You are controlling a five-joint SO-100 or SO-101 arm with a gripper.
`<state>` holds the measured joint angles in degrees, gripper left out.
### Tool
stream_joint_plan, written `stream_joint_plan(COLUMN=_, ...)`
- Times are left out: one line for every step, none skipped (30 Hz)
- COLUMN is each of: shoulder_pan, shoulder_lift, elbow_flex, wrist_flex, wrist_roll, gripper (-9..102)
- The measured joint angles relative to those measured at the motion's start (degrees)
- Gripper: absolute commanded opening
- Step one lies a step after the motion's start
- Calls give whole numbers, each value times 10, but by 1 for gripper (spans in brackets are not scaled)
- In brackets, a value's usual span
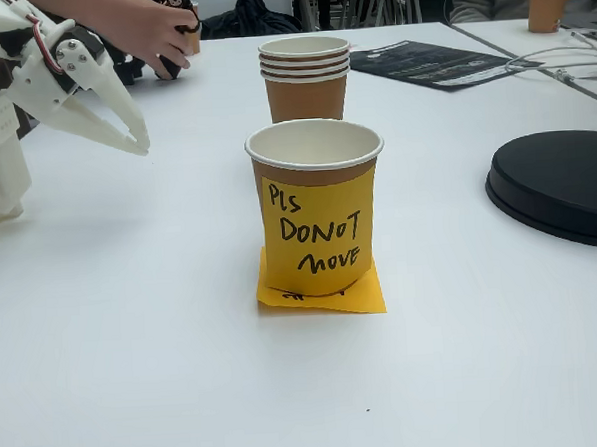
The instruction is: Pickup cup and make a pile of cup.
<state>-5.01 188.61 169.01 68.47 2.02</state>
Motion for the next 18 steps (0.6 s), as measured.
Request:
stream_joint_plan(shoulder_pan=0, shoulder_lift=0, elbow_flex=0, wrist_flex=0, wrist_roll=0, gripper=-6)
stream_joint_plan(shoulder_pan=0, shoulder_lift=0, elbow_flex=0, wrist_flex=0, wrist_roll=0, gripper=-7)
stream_joint_plan(shoulder_pan=0, shoulder_lift=0, elbow_flex=0, wrist_flex=0, wrist_roll=0, gripper=-7)
stream_joint_plan(shoulder_pan=0, shoulder_lift=0, elbow_flex=0, wrist_flex=0, wrist_roll=0, gripper=-7)
stream_joint_plan(shoulder_pan=0, shoulder_lift=0, elbow_flex=0, wrist_flex=0, wrist_roll=0, gripper=-7)
stream_joint_plan(shoulder_pan=0, shoulder_lift=0, elbow_flex=0, wrist_flex=0, wrist_roll=0, gripper=-7)
stream_joint_plan(shoulder_pan=0, shoulder_lift=0, elbow_flex=0, wrist_flex=0, wrist_roll=0, gripper=-7)
stream_joint_plan(shoulder_pan=0, shoulder_lift=0, elbow_flex=0, wrist_flex=0, wrist_roll=0, gripper=-7)
stream_joint_plan(shoulder_pan=0, shoulder_lift=0, elbow_flex=0, wrist_flex=0, wrist_roll=0, gripper=-7)
stream_joint_plan(shoulder_pan=0, shoulder_lift=0, elbow_flex=0, wrist_flex=0, wrist_roll=0, gripper=-7)
stream_joint_plan(shoulder_pan=0, shoulder_lift=-2, elbow_flex=0, wrist_flex=0, wrist_roll=0, gripper=-7)
stream_joint_plan(shoulder_pan=0, shoulder_lift=-4, elbow_flex=0, wrist_flex=0, wrist_roll=0, gripper=-7)
stream_joint_plan(shoulder_pan=0, shoulder_lift=-6, elbow_flex=0, wrist_flex=0, wrist_roll=0, gripper=-7)
stream_joint_plan(shoulder_pan=0, shoulder_lift=-9, elbow_flex=0, wrist_flex=0, wrist_roll=0, gripper=-7)
stream_joint_plan(shoulder_pan=0, shoulder_lift=-14, elbow_flex=-4, wrist_flex=0, wrist_roll=0, gripper=-7)
stream_joint_plan(shoulder_pan=0, shoulder_lift=-20, elbow_flex=-11, wrist_flex=0, wrist_roll=0, gripper=-7)
stream_joint_plan(shoulder_pan=0, shoulder_lift=-30, elbow_flex=-19, wrist_flex=0, wrist_roll=0, gripper=-7)
stream_joint_plan(shoulder_pan=0, shoulder_lift=-46, elbow_flex=-33, wrist_flex=0, wrist_roll=0, gripper=-7)
